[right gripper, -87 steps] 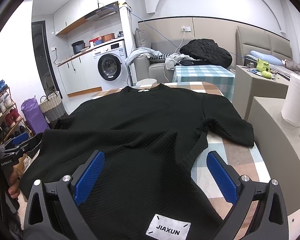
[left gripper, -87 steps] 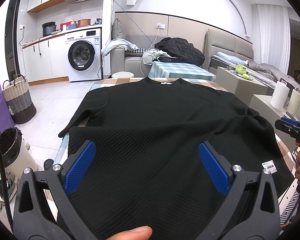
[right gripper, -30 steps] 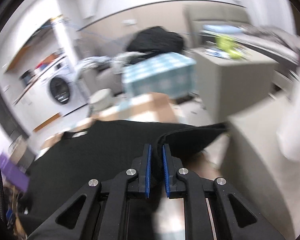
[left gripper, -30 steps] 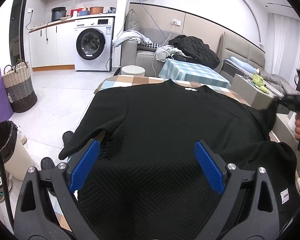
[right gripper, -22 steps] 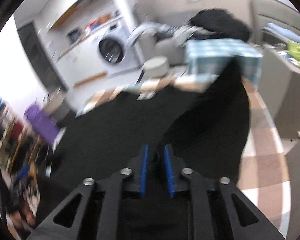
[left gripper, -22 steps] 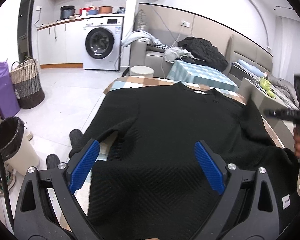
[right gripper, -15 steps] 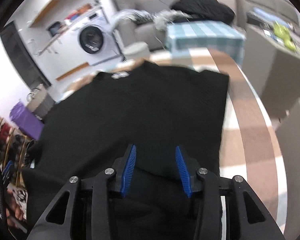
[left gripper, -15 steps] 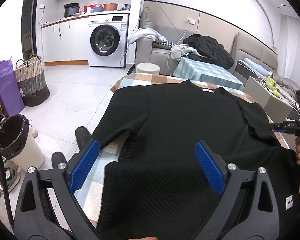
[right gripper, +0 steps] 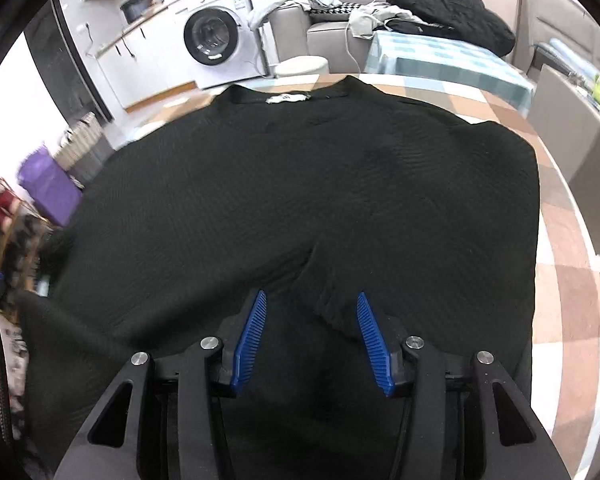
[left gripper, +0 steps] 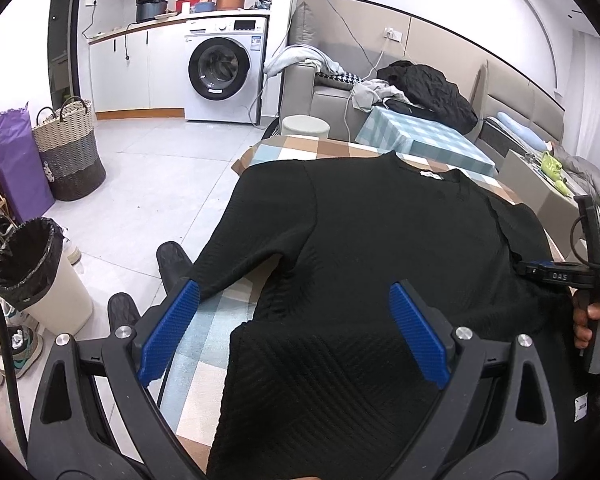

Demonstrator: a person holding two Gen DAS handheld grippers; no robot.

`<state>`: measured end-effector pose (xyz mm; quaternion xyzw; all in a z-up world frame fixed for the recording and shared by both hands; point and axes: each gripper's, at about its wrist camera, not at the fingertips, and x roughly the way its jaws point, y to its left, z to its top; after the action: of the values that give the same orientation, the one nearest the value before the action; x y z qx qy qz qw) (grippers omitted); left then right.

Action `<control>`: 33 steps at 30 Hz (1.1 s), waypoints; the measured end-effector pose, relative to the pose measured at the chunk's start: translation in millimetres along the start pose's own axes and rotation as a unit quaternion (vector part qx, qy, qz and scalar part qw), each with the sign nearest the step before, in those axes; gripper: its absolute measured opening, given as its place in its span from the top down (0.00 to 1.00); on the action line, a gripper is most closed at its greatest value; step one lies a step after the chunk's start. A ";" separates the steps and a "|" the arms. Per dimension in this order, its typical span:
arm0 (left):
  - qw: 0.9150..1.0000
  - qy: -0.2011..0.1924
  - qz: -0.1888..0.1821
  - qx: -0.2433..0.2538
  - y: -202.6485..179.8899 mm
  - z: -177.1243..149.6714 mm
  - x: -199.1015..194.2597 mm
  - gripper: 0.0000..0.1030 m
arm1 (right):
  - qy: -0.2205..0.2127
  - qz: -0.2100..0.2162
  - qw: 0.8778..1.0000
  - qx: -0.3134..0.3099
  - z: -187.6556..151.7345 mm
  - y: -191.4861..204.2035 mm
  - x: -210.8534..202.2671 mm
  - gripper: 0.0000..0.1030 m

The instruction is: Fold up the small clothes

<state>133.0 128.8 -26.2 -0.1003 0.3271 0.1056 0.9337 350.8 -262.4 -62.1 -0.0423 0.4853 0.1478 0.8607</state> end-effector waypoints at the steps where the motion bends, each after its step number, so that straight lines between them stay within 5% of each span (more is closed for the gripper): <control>1: 1.000 0.001 0.001 0.001 -0.2 0.3 0.6 0.07 | -0.003 0.002 1.000 -0.002 -1.0 -0.9 0.8 0.83; 6: 1.000 0.003 0.007 -0.010 7.0 0.8 3.5 0.08 | -0.016 0.074 0.997 -0.010 -11.9 1.9 -28.3 0.90; 8: 1.000 0.010 0.006 -0.020 12.0 2.6 9.3 0.08 | -0.013 0.069 0.997 -0.028 -13.6 7.2 -30.6 0.89; 11: 0.999 0.021 0.007 -0.036 20.1 4.9 17.9 0.08 | 0.004 0.059 0.998 -0.022 -12.9 7.9 -23.3 0.66; 13: 0.998 0.029 0.004 -0.057 29.4 6.1 23.6 0.08 | -0.007 0.070 0.998 -0.009 -15.3 5.5 -30.2 0.59; 18: 0.990 0.047 0.016 -0.129 63.6 7.7 40.7 0.08 | -0.037 0.081 0.996 0.018 -31.5 -6.0 -63.9 0.50; 23: 0.969 0.070 -0.002 -0.235 112.1 2.0 63.4 0.17 | -0.065 0.084 0.993 0.057 -47.0 -22.2 -90.5 0.45; 30: 0.939 0.135 -0.030 -0.315 151.1 -18.1 111.5 0.44 | -0.072 0.075 0.990 0.095 -66.6 -42.1 -101.2 0.45; 33: 0.932 0.131 -0.068 -0.332 153.6 -20.9 124.7 0.70 | -0.067 0.066 0.990 0.109 -75.4 -50.3 -101.6 0.45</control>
<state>175.5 287.0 -139.2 -0.4393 0.3852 0.1302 0.8010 254.2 -348.3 -19.1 0.0944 0.4412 0.1529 0.8792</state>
